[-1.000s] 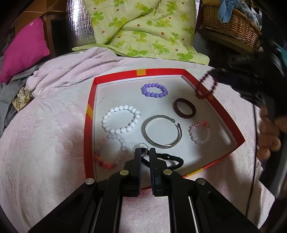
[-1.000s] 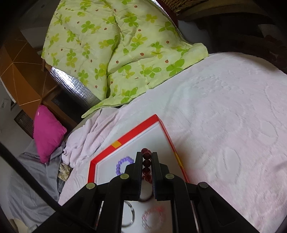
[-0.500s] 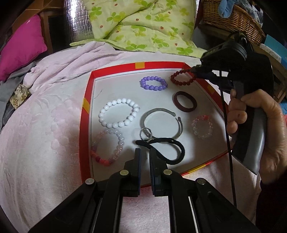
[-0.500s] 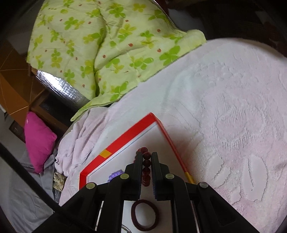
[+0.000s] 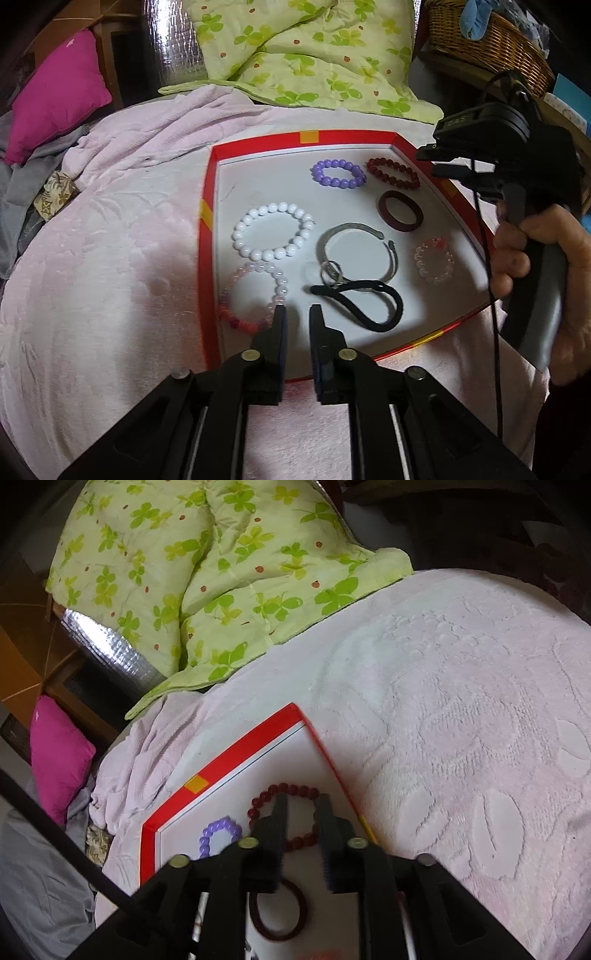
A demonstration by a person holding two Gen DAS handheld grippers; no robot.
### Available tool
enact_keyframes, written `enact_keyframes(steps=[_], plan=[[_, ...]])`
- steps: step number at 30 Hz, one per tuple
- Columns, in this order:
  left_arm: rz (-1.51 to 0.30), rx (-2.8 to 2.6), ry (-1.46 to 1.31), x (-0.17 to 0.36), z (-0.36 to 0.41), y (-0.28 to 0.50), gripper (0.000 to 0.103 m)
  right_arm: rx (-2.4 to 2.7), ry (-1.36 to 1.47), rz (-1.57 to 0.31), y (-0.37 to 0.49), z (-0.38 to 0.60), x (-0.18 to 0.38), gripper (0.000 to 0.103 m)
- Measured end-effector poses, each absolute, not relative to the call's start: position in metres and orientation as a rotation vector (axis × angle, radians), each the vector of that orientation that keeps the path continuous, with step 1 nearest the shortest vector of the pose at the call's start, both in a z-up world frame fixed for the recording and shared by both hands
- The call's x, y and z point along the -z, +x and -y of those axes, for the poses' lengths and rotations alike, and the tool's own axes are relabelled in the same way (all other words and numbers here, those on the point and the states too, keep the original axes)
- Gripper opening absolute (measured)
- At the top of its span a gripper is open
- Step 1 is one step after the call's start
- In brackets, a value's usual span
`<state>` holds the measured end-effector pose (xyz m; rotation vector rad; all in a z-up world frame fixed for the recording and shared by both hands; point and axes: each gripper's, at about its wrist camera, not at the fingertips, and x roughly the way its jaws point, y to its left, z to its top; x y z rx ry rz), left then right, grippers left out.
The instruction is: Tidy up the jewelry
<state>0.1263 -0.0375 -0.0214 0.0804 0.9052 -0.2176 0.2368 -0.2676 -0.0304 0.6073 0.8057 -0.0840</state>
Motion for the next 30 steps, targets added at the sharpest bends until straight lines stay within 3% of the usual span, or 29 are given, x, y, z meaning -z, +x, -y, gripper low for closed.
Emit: enact_keyframes(steps=[2,9,19,30], plan=[[-0.894,0.206,0.081,0.019,0.033,0.126,0.031,0.080,0.586,-0.808,0.231,0.264,0.026,0.041],[-0.841,0.173,0.082,0.006,0.022,0.117,0.054,0.082,0.465,-0.787,0.197,0.250,0.002,0.044],[-0.789,0.111,0.099,-0.007,0.011,0.105,0.069,0.067,0.304,-0.704,0.148,0.230,-0.039,0.068],[-0.743,0.029,0.124,-0.020,0.004,0.093,0.078,0.123,0.241,-0.640,0.078,0.241,-0.061,0.076]])
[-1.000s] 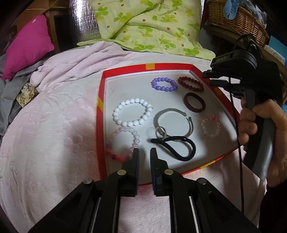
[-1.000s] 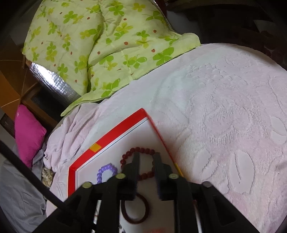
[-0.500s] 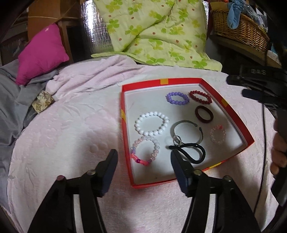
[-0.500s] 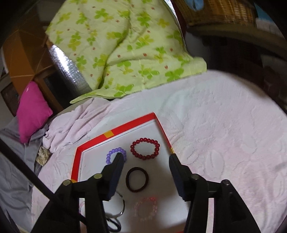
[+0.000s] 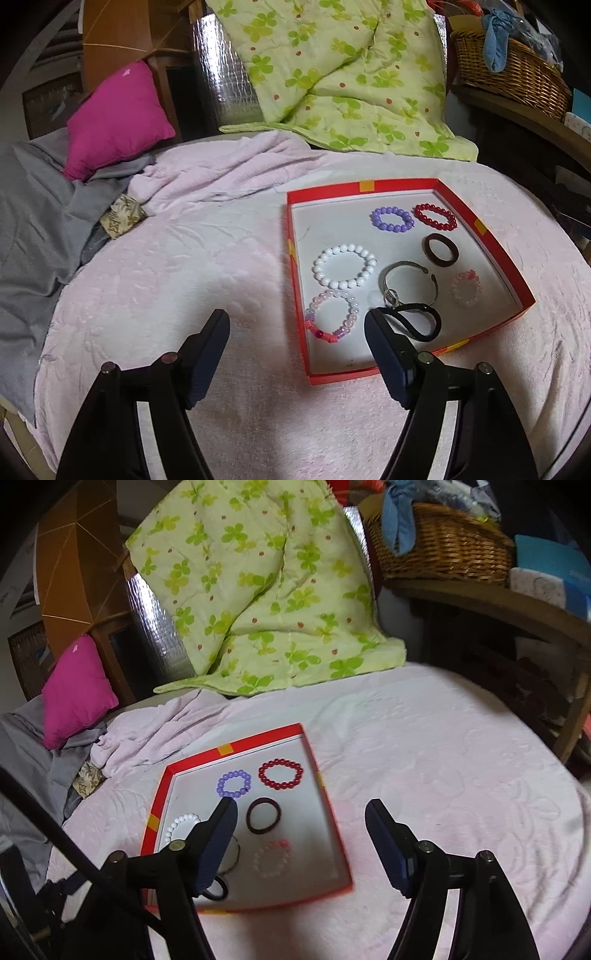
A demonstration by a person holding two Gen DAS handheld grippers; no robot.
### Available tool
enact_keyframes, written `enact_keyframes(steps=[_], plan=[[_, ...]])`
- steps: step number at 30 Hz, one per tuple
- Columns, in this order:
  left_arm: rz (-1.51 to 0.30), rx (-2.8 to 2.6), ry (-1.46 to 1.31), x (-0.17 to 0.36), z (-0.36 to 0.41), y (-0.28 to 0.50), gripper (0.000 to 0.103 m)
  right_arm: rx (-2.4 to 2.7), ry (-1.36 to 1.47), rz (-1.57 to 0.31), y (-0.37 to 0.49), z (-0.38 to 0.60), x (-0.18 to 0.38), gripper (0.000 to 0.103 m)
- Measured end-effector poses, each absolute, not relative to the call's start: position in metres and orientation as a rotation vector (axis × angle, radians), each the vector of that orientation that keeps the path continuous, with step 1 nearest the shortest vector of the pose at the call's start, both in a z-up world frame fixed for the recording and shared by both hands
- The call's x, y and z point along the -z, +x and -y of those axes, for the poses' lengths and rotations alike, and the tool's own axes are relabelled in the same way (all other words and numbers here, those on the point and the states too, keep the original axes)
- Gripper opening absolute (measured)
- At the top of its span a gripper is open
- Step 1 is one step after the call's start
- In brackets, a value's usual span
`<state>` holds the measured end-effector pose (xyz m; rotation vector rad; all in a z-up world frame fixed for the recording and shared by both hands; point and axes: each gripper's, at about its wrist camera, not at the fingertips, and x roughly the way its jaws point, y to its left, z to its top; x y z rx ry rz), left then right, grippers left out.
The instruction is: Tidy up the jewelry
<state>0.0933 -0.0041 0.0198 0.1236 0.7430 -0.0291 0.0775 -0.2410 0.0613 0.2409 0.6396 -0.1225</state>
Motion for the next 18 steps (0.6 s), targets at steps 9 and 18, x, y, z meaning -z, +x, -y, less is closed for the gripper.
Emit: enact_keyframes(steps=[9,18], plan=[[-0.691,-0.026,0.148,-0.035,0.007,0.074,0.082,0.166,0.155,-0.561,0.020,0.245,-0.077,0.082],[-0.629,-0.027,0.158,-0.057,0.016,0.039,0.084,0.132,0.045,-0.517,-0.028,0.227,-0.077,0.085]])
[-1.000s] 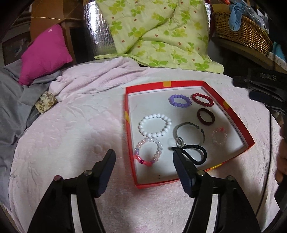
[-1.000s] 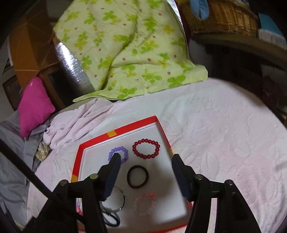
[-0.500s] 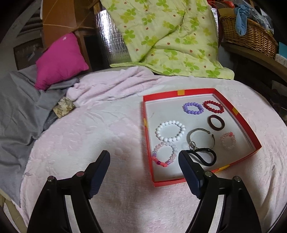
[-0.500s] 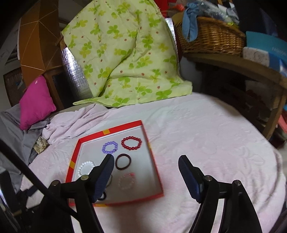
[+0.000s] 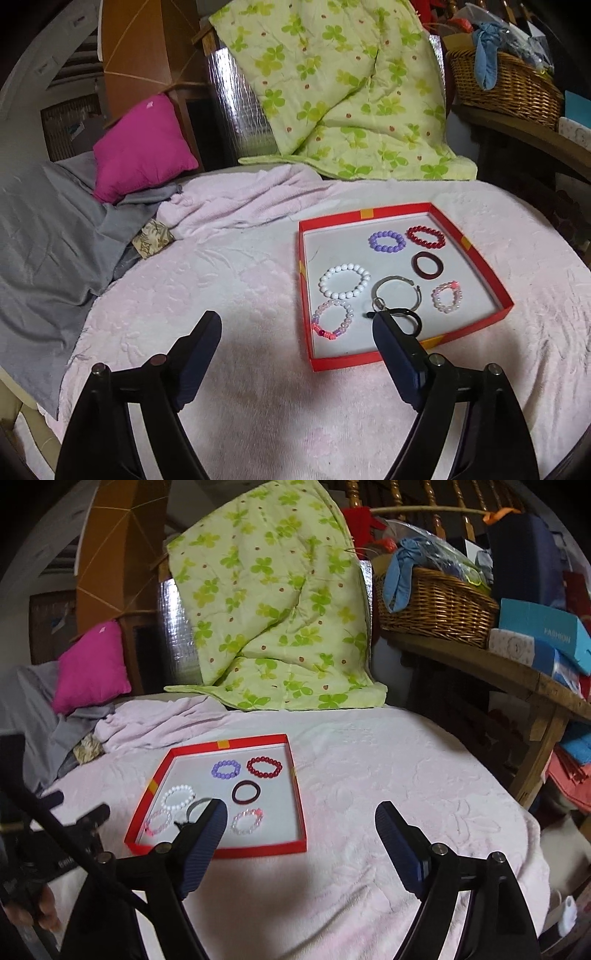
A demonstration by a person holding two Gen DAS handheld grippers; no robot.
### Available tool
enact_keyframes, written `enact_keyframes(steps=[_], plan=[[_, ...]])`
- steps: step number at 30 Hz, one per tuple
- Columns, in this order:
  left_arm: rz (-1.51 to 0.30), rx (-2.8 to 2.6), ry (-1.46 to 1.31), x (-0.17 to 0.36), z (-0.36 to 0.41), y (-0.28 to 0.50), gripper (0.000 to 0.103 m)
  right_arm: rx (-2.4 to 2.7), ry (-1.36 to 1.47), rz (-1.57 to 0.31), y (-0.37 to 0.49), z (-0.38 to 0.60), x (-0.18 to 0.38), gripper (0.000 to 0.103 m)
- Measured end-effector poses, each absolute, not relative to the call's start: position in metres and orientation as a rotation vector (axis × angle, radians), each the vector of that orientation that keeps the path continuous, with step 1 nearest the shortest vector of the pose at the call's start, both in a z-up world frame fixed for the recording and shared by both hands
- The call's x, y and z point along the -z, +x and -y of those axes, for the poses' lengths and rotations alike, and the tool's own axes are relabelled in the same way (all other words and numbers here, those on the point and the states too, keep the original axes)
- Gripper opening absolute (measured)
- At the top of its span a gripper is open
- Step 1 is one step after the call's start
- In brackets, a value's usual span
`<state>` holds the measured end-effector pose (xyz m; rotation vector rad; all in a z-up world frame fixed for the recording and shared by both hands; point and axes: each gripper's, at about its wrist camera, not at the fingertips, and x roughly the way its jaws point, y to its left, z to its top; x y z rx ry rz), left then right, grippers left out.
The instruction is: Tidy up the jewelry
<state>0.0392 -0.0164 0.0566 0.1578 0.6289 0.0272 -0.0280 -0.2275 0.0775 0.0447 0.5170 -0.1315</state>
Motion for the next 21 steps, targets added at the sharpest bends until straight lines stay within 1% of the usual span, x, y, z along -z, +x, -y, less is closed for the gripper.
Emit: enact_keyframes(steps=[6,11,16,21], plan=[[-0.572,-0.037,0.146,-0.069,0.013,0.012,0.084,0.106,0.036,-0.497,-0.051,0.220,-0.078,0.085],[-0.547,-0.081,0.173,-0.066,0.011,0.001,0.085,0.094,0.037,-0.473,-0.059,0.215,-0.080,0.088],[-0.606,-0.108,0.204,-0.060,0.010,0.008,0.085,0.078,0.037,-0.488,-0.053,0.208,-0.076,0.088],[-0.609,-0.107,0.226,-0.057,0.010,0.009,0.085,0.071,0.027,-0.517,-0.043,0.201,-0.068,0.088]])
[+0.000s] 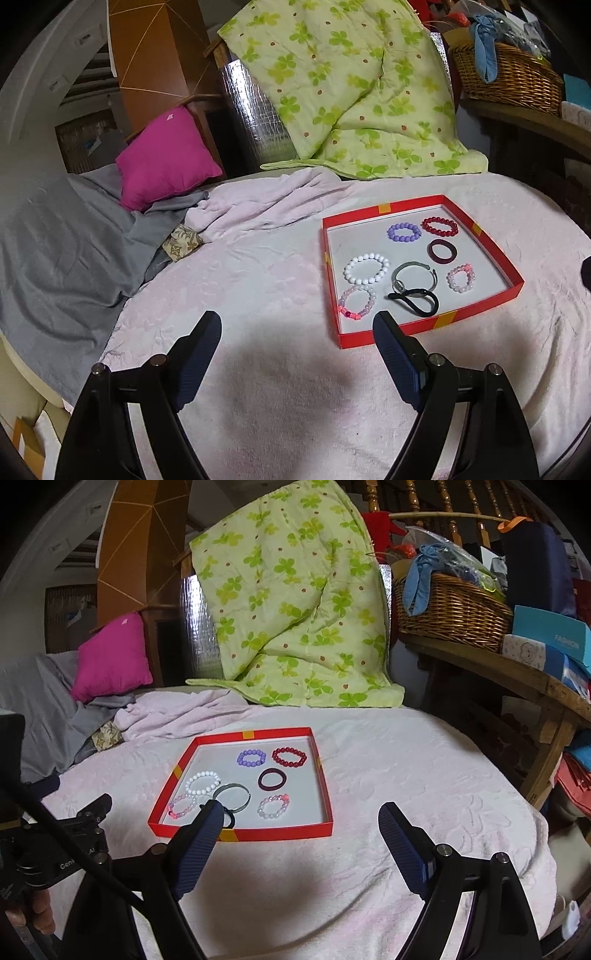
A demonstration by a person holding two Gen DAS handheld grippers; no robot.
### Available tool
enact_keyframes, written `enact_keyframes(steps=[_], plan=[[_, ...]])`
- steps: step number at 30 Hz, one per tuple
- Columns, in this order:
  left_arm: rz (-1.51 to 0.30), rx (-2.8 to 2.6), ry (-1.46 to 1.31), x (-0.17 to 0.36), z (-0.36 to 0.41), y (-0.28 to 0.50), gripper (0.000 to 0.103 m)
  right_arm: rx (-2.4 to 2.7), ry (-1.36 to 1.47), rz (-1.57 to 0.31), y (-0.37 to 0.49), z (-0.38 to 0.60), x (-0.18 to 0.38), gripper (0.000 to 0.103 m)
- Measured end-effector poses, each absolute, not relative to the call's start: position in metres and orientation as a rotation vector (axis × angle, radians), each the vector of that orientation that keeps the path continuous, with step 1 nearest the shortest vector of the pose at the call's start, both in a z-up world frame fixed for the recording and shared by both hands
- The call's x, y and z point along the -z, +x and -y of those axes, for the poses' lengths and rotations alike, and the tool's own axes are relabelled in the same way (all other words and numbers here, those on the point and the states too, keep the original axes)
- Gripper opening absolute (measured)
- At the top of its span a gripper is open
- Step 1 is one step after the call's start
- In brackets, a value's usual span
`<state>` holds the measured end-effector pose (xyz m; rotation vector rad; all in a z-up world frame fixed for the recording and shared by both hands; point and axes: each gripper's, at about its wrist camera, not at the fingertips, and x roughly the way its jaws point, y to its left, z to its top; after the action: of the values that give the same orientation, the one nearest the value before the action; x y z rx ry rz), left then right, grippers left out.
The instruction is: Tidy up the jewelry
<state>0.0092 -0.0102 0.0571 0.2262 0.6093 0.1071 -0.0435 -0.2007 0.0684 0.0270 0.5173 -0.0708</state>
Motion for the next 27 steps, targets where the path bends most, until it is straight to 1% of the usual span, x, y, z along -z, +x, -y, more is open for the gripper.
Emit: enact_keyframes(steps=[13,21,27], plan=[[-0.637,-0.071,0.207,-0.054,0.010,0.013,0.085,0.078,0.021,-0.552,-0.033,0.193,-0.059,0.088],[-0.631,-0.065,0.199,-0.055,0.008,0.013,0.085,0.102,0.093,-0.553,-0.030,0.206,-0.061,0.088],[-0.618,-0.063,0.194,-0.057,0.003,0.009,0.085,0.116,0.096,-0.560,-0.027,0.207,-0.060,0.088]])
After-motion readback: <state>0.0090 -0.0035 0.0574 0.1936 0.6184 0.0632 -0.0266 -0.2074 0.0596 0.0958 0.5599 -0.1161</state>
